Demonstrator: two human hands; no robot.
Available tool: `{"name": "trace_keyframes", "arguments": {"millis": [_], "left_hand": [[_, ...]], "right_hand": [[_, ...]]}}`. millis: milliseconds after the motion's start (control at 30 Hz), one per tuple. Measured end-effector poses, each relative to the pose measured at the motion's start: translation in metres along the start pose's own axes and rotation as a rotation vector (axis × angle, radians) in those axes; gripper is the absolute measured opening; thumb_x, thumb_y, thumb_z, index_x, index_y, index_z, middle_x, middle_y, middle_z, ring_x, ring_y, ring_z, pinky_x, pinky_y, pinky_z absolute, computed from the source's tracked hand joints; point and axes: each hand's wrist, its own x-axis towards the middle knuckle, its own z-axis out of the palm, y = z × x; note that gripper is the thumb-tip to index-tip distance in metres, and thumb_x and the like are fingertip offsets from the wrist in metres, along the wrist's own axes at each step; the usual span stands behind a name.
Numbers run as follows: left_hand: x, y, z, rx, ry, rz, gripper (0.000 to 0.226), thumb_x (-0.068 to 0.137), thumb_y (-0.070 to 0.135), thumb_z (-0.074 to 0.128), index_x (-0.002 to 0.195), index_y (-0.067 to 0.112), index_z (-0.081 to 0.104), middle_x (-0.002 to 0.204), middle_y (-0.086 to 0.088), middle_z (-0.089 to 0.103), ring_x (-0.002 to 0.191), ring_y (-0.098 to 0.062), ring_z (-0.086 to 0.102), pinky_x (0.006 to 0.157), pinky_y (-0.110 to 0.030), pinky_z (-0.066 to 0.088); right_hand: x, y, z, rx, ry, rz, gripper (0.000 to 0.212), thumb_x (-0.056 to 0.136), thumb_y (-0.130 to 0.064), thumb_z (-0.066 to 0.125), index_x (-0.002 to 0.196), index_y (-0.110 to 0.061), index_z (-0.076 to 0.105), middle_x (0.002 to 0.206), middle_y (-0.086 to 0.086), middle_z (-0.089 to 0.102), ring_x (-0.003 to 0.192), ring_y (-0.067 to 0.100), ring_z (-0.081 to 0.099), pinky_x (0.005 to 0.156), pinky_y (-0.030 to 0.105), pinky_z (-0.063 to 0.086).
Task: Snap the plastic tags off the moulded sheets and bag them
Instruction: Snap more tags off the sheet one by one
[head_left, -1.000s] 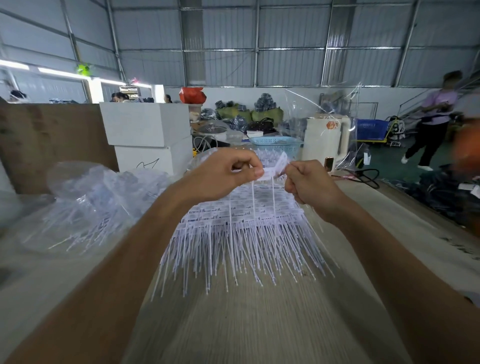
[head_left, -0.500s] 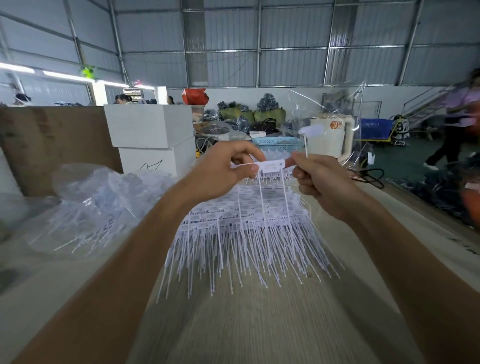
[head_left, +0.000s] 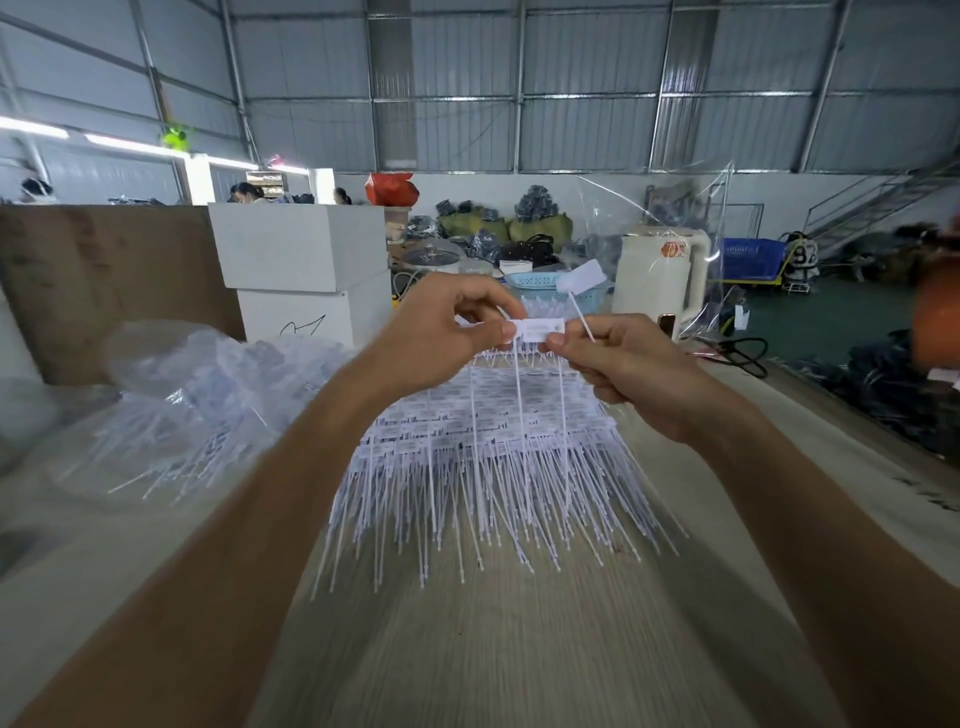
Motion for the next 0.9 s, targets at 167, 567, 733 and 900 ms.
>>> {"name": "trace_keyframes", "arguments": {"millis": [167, 567, 733, 900], "left_hand": [[0.000, 0.001, 0.002, -0.006, 0.010, 0.002, 0.011, 0.092, 0.001, 0.068, 0.099, 0.003, 0.076, 0.083, -0.001, 0.073, 0.071, -0.009, 0.068, 0.068, -0.016, 0.052], [0.001, 0.001, 0.007, -0.061, 0.055, -0.043, 0.013, 0.099, 0.006, 0.060, 0.103, 0.002, 0.072, 0.073, -0.038, 0.059, 0.067, -0.026, 0.052, 0.061, -0.016, 0.054], [0.002, -0.002, 0.008, -0.089, 0.045, -0.094, 0.011, 0.098, 0.006, 0.061, 0.102, 0.004, 0.072, 0.074, -0.036, 0.061, 0.066, -0.028, 0.053, 0.061, -0.022, 0.056], [0.002, -0.007, 0.009, -0.075, 0.059, -0.180, 0.014, 0.097, 0.010, 0.064, 0.106, 0.002, 0.071, 0.091, -0.016, 0.076, 0.074, -0.026, 0.070, 0.069, -0.037, 0.061]], "right_hand": [[0.001, -0.005, 0.000, 0.032, 0.060, -0.040, 0.018, 0.089, -0.021, 0.076, 0.101, -0.008, 0.072, 0.061, -0.002, 0.042, 0.052, 0.011, 0.029, 0.047, 0.027, 0.023], [-0.003, -0.024, 0.008, -0.260, 0.007, -0.252, 0.012, 0.089, -0.015, 0.076, 0.091, -0.007, 0.068, 0.060, -0.009, 0.034, 0.054, 0.008, 0.033, 0.055, 0.014, 0.033], [-0.001, -0.027, 0.009, -0.513, 0.054, -0.390, 0.013, 0.087, -0.016, 0.078, 0.090, -0.012, 0.066, 0.062, -0.011, 0.037, 0.059, 0.007, 0.038, 0.060, 0.025, 0.035], [-0.001, -0.026, 0.013, -0.693, 0.086, -0.520, 0.014, 0.087, -0.015, 0.077, 0.089, -0.010, 0.065, 0.069, -0.009, 0.043, 0.064, 0.011, 0.043, 0.063, 0.027, 0.037]]}}
